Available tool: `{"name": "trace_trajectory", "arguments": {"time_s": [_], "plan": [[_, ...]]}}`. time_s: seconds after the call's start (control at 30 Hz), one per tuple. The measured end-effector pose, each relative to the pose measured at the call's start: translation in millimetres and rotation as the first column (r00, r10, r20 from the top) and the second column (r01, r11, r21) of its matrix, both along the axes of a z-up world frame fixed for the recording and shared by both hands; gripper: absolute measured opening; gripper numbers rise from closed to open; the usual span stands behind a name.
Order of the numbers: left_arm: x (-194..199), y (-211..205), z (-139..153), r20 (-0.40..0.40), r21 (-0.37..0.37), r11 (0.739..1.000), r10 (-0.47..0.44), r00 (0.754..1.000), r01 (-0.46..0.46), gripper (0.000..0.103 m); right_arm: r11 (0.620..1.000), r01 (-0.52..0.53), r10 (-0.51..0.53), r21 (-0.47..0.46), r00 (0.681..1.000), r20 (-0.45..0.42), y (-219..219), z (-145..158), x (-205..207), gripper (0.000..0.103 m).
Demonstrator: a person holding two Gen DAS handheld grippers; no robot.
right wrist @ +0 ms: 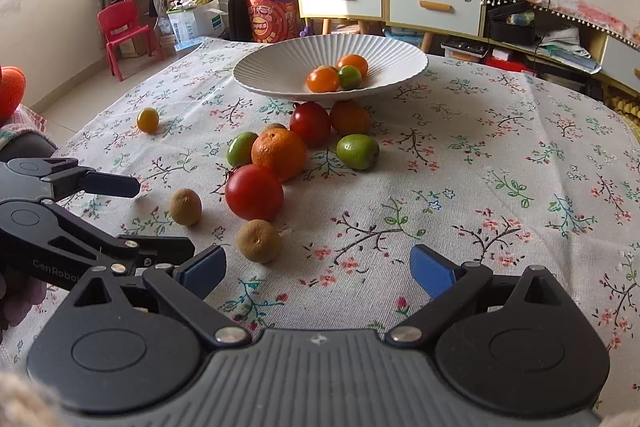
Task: Organize fruits
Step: 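Withdraw both open tools from the bowl back toward the fruits, then close the right tool on a brown round fruit while the left tool grasps another brown fruit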
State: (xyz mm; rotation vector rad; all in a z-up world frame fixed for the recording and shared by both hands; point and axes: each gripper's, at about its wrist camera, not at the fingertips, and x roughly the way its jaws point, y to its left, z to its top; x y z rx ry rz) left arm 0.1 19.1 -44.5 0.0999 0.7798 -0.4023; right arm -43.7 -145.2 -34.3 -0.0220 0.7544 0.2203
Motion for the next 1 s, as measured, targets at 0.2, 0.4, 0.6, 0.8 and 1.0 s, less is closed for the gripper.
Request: {"name": "trace_trajectory", "arguments": {"time_s": [0.2,0.4,0.6,0.8,1.0], "plan": [[-2,-3,-3,0.025,0.017,1.0,-0.009,1.0,0.009,0.095,1.0,-0.014,0.014,-0.021,1.0,-0.02,3,-8,-2,0.099],[-1,-4,1,0.032,-0.003,1.0,-0.004,0.999,0.005,0.08,0.998,-0.027,0.026,-0.063,1.0,-0.01,8,-11,-4,0.101],[0,-4,4,0.024,-0.042,0.999,-0.014,1.0,0.015,0.064,0.996,-0.043,0.043,-0.084,0.999,-0.003,12,-10,-7,0.101],[-1,-7,5,0.018,-0.048,0.998,-0.034,0.999,0.034,0.049,0.994,-0.068,0.068,-0.086,0.998,0.004,16,-9,-7,0.097],[-1,-8,6,0.014,-0.057,0.998,-0.034,0.999,0.034,0.038,0.99,-0.11,0.112,-0.092,0.994,0.011,22,-8,-8,0.086]]}}
